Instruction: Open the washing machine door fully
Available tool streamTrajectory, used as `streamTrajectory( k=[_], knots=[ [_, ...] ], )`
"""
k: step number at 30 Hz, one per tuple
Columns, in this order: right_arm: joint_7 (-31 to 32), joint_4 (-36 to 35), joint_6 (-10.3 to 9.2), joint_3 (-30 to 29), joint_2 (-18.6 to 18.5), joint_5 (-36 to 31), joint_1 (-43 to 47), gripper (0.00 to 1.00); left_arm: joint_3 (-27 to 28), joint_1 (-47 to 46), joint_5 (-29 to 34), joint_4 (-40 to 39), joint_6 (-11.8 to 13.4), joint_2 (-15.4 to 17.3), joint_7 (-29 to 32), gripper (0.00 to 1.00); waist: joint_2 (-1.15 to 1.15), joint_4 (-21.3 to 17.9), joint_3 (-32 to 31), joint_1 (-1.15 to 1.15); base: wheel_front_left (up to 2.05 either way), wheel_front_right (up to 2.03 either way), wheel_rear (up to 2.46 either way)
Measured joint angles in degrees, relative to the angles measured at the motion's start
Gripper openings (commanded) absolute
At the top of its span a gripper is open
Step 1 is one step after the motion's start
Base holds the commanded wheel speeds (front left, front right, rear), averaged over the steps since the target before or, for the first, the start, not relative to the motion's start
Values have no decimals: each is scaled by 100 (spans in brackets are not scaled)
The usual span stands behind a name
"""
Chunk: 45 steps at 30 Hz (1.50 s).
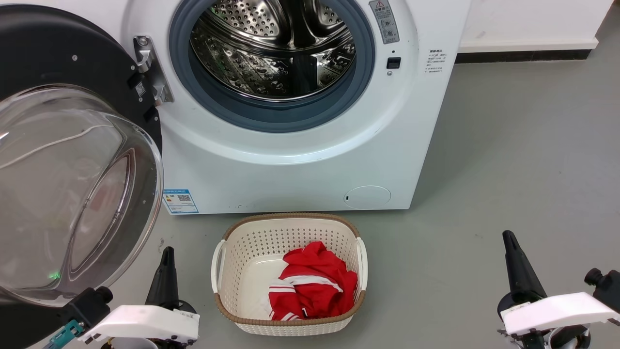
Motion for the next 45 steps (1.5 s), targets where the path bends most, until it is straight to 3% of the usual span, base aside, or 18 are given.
streamTrajectory(
  k=[20, 45],
  knots=[
    [294, 214, -1, -99, -25, 1550, -170, 0, 132, -189, -1560, 219, -151, 3, 366, 0, 0, 7, -23, 0, 0, 0, 0],
    [599, 415, -1, -226, -30, 2999, -352, 0, 249, -385, -3055, 428, -302, 5, 748, 0, 0, 16, -50, 0, 0, 0, 0]
  ],
)
